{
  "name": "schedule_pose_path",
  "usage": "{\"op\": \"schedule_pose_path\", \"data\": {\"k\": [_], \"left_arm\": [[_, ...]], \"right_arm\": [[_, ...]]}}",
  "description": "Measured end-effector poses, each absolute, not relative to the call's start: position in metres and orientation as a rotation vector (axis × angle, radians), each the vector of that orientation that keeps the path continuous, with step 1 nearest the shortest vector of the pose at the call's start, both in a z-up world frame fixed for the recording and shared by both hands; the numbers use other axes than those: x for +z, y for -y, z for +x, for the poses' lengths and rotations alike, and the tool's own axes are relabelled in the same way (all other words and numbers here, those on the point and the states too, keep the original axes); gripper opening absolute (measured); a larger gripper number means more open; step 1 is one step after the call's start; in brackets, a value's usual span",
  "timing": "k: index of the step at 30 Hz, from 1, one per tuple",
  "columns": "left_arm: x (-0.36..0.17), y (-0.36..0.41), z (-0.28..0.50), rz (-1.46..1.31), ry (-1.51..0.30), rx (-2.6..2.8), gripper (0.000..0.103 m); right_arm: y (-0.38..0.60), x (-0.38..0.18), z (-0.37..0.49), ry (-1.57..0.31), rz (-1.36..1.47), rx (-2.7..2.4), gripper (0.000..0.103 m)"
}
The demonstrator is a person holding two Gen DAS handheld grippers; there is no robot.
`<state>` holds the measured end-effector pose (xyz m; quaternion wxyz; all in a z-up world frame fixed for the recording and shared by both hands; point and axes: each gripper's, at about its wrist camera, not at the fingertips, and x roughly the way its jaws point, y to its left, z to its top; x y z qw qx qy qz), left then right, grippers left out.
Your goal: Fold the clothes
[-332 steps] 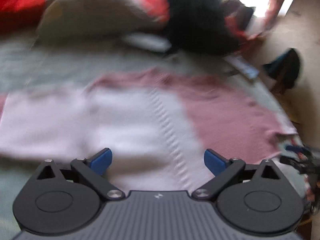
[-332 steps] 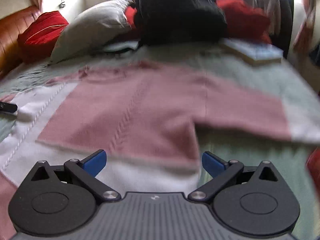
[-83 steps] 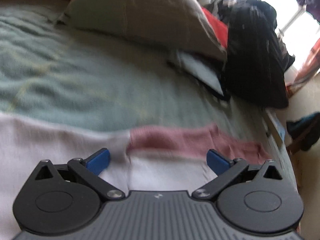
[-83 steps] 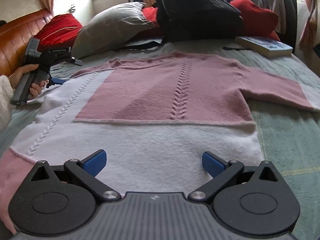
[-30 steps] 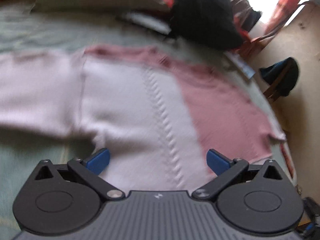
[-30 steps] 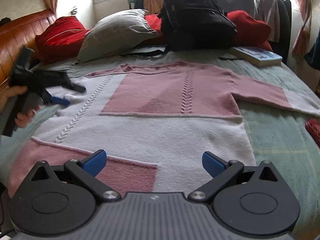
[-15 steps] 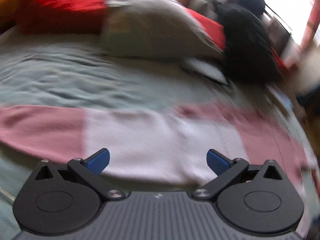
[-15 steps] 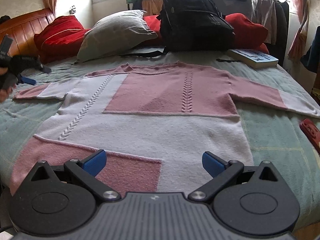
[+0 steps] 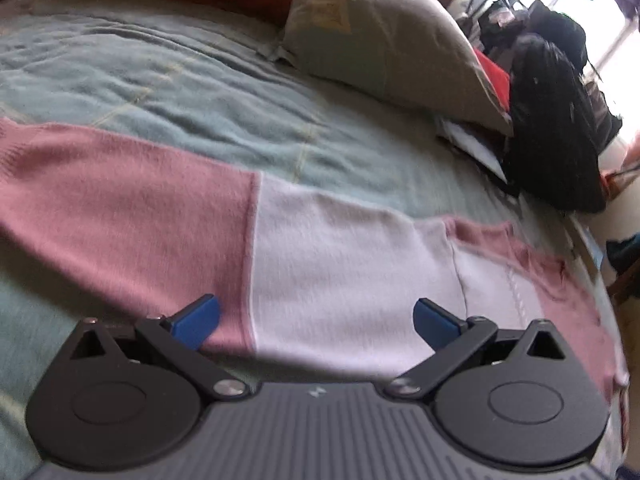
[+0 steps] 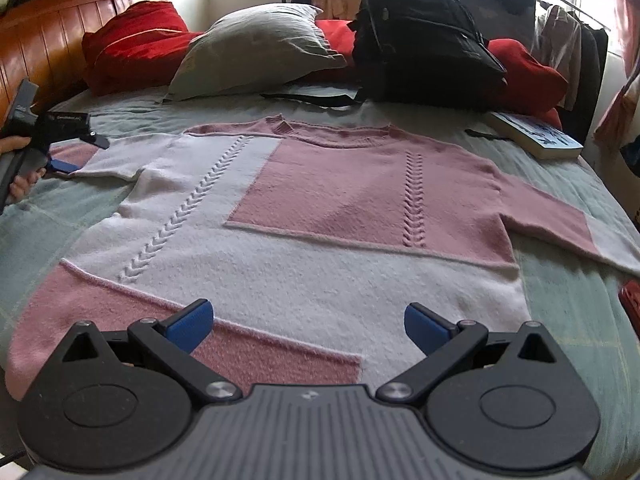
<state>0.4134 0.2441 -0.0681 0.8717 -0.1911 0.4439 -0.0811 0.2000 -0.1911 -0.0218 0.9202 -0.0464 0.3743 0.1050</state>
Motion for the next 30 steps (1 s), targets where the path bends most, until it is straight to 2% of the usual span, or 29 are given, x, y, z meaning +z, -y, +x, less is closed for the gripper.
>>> {"op": "schedule_pose_path", "data": {"k": [4,9,17,20,30], "left_arm": [[-0.052,-0.252,0.411,-0.404,-0.954,-0.199,0.102],[-0.031,-0.296,0.435,-0.433,-0.846,-0.128,0.102],[-0.069,-0.365,0.480,-0.611,-0.882,-0.017,0.102],[-0.072,-0.384,0.477,-0.635,-0.837,-0.005,0.102],[-0.069,-0.416,0.466,-0.565,-0.752,0.177,0.102]], "right_arm": [[0.190,-0.026,0.211,-0.786,-0.081,0.207,0.103],[0.187,-0.032,0.222,-0.834,-0.030,0.220,0.103],[0.175,-0.036,0.232,-0.878,-0.033,0.253,0.103],[0.174,-0.036,0.237,-0.879,-0.057,0.238,0.103],[0.196,-0.034,0.244,-0.864,-0.041,0.155,0.103]]}}
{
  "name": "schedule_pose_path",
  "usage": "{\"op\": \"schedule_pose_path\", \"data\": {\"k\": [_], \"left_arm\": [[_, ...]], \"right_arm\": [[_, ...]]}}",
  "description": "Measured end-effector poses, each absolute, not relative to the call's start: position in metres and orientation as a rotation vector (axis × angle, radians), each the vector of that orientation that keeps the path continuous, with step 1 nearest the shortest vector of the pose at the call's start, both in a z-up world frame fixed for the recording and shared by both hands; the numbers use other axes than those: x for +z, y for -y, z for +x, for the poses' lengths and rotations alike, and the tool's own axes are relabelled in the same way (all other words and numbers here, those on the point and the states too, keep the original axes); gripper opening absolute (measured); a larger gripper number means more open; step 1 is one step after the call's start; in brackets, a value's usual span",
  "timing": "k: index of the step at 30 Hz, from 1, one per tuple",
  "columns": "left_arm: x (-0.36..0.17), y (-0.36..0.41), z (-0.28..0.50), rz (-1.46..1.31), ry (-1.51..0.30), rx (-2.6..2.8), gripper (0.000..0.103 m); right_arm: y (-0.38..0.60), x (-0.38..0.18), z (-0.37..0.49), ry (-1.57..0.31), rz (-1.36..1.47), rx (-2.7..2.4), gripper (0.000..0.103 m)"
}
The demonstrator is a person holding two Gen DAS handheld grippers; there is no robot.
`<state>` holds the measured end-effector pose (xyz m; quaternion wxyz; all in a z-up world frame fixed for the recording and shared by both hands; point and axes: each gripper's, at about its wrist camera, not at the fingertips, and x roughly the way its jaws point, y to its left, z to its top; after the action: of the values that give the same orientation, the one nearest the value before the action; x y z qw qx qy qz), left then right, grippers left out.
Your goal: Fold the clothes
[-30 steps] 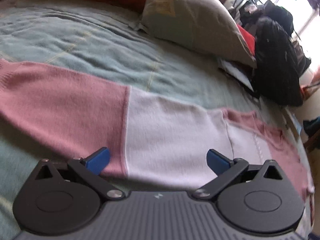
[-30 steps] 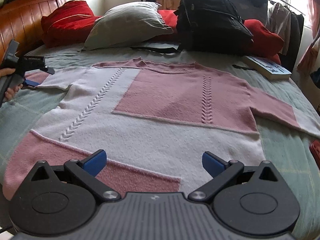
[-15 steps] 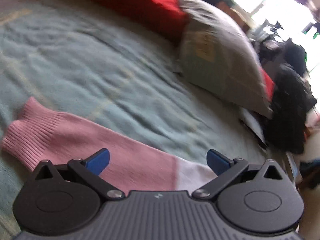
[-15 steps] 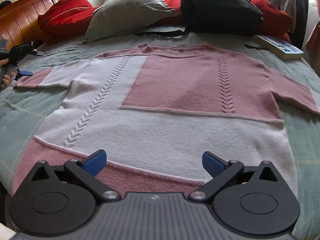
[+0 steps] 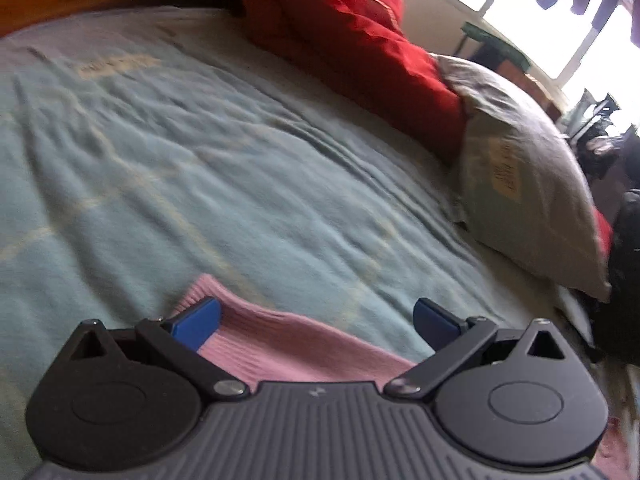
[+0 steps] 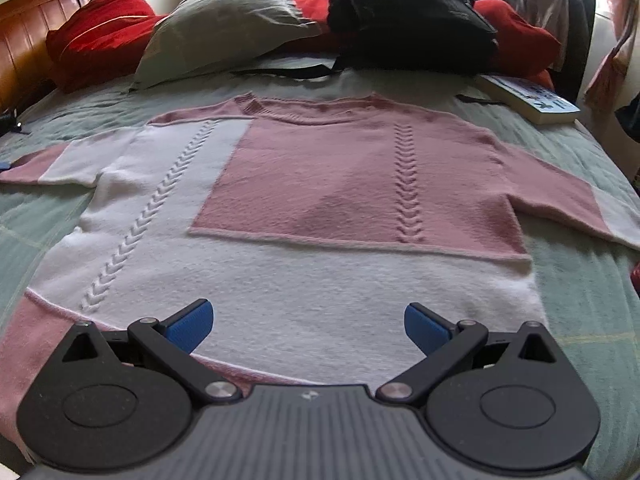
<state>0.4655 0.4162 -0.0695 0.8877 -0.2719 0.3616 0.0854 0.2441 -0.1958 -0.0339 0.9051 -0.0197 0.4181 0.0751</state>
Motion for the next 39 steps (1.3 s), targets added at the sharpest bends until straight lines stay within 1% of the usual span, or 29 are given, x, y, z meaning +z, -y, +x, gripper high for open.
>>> {"op": "schedule_pose_path", "data": {"k": [6,9,15,18,25,30,33,36,39], "left_arm": [[-0.050,-0.408,0.452,-0.559,-0.769,0.203,0.102],[-0.027,-0.378,0.443,-0.510,-0.783,0.133,0.102],[0.029,-0.261,0.418,-0.252,-0.765,-0.102,0.102],[0.043,-0.200,0.399,-0.166,-0.772,-0.225,0.102],[0.031,-0.059,0.331,0.081,-0.827,-0.436,0.102],[0.013,0.008,0.279,0.195,-0.825,-0.551,0.102],[-0.001,0.036,0.256,0.268,-0.813,-0.558,0.102],[-0.017,0.059,0.238,0.336,-0.808,-0.556,0.102],[-0.035,0.067,0.226,0.316,-0.807,-0.550,0.102]], "right_arm": [[0.201,-0.030,0.238,-0.844,-0.019,0.164,0.103],[0.202,-0.026,0.229,-0.828,-0.013,0.181,0.103],[0.215,-0.016,0.206,-0.787,0.010,0.185,0.103],[0.227,-0.017,0.194,-0.781,0.037,0.188,0.103],[0.250,-0.036,0.185,-0.768,0.042,0.194,0.103],[0.261,-0.052,0.196,-0.758,0.014,0.211,0.103],[0.267,-0.065,0.198,-0.784,0.056,0.246,0.103],[0.269,-0.074,0.188,-0.757,0.032,0.249,0.103],[0.271,-0.081,0.178,-0.736,0.017,0.254,0.103]]}}
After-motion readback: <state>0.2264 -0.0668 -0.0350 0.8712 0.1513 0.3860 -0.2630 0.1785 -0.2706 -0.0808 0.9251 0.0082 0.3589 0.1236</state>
